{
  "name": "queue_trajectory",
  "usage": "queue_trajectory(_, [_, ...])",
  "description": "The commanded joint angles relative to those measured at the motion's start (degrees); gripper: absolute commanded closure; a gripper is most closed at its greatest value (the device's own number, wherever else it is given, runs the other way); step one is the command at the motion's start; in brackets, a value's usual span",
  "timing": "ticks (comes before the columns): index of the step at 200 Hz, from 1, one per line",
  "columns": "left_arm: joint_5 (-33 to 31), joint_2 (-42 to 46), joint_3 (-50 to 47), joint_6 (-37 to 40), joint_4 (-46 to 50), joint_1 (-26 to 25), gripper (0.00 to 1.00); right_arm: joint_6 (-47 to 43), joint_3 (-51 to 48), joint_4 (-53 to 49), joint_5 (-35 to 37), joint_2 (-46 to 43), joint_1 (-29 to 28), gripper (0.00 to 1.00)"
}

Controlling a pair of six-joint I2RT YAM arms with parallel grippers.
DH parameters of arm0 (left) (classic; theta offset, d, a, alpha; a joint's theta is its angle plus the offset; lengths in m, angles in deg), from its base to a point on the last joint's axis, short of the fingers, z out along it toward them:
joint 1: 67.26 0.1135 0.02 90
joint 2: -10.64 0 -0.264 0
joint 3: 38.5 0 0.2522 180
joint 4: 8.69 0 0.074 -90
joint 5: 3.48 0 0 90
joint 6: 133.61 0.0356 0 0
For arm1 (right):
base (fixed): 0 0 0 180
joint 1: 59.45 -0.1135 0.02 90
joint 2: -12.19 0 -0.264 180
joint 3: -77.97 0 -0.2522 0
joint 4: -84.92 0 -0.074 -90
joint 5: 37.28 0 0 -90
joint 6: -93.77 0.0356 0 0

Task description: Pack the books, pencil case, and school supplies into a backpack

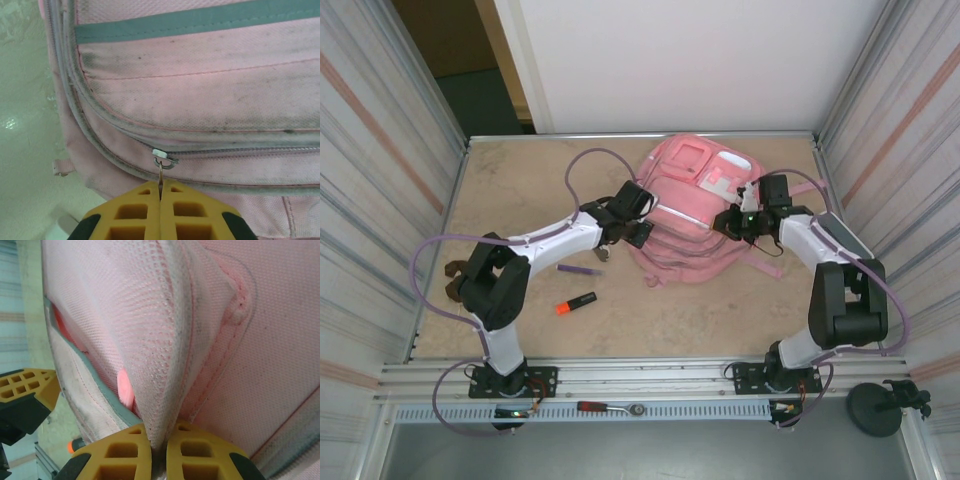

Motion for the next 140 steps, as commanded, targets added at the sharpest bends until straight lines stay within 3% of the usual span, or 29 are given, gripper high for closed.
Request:
queue_trajectory(1, [2.4, 0.7, 0.4, 0.6, 4.2, -1.4, 1.00, -5.0, 5.7, -3.9, 1.9, 1.3, 1.3, 1.00])
queue_trajectory(35, [5.8, 2.0, -1.6, -1.6, 3.4, -5.0, 1.00, -7.3, 9.9, -7.1, -0.3, 3.6, 0.9, 0.99])
queue_trajectory(73, [6.3, 2.7, -3.0, -4.0, 2.7, -10.0, 1.00, -9.1, 10.0, -9.0, 1.9, 3.5, 2.3, 0.93])
queue_trajectory(107, [6.4, 1.1, -0.9, -5.9, 2.4, -11.9, 1.00, -6.0, 7.6, -7.8, 7.8, -0.3, 3.7, 0.70])
queue_trajectory(140, [5.1, 0.9, -0.7, -6.3, 2.3, -12.0, 1.00, -2.4, -2.5, -5.6, 12.8, -10.0, 2.9, 0.53])
